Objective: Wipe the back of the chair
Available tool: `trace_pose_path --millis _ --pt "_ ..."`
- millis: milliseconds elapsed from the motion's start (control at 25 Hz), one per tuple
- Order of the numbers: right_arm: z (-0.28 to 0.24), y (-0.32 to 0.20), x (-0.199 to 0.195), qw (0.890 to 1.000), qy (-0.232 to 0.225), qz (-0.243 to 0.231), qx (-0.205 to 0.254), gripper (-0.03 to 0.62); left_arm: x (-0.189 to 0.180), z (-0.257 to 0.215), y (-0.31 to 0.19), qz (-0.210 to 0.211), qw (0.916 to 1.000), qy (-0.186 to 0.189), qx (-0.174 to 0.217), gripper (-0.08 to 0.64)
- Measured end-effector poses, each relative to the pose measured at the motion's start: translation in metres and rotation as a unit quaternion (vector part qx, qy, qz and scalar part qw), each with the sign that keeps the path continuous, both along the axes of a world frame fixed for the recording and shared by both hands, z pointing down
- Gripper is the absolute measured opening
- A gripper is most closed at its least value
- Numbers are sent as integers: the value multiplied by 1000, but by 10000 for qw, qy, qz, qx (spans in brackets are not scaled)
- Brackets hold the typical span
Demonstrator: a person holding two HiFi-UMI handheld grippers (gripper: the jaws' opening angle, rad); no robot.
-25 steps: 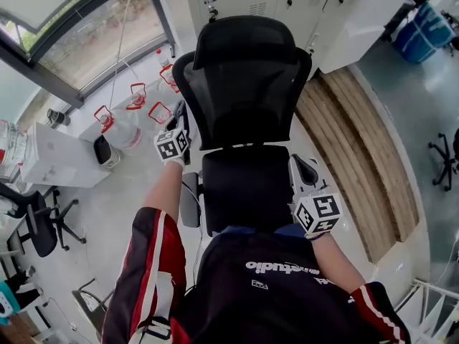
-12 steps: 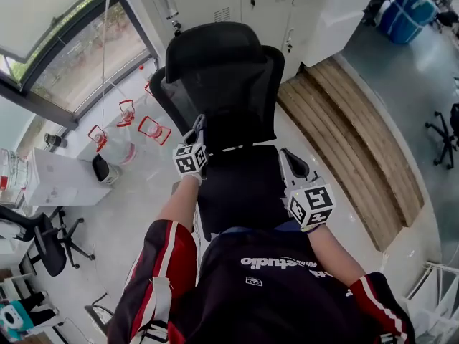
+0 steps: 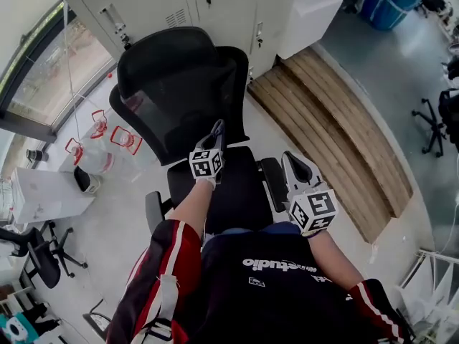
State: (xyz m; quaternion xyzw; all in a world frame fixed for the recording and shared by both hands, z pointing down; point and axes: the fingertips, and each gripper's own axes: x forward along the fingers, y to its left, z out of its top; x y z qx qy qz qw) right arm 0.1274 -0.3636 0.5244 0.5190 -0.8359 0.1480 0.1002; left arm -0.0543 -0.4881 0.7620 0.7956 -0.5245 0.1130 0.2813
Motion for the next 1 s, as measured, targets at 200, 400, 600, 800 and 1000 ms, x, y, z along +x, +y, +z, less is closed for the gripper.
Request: trace_pose_path --millis 200,400,600,800,1000 --pt "22 -23 60 9992 92 273 -263 11 59 35 -30 121 9997 46 -202 60" --pt "38 -41 104 9981 169 406 -421 11 99 59 -58 102 9996 -32 -275 60" --pt "49 -47 109 9982 218 243 -505 12 110 71 -69 36 9993 2 -368 58" --pt "59 -49 96 9979 243 55 -592 12 93 76 -70 -105 9992 25 -387 60" --pt "57 -45 73 9979 235 -45 -597 13 47 78 -62 -345 9985 -26 -436 60"
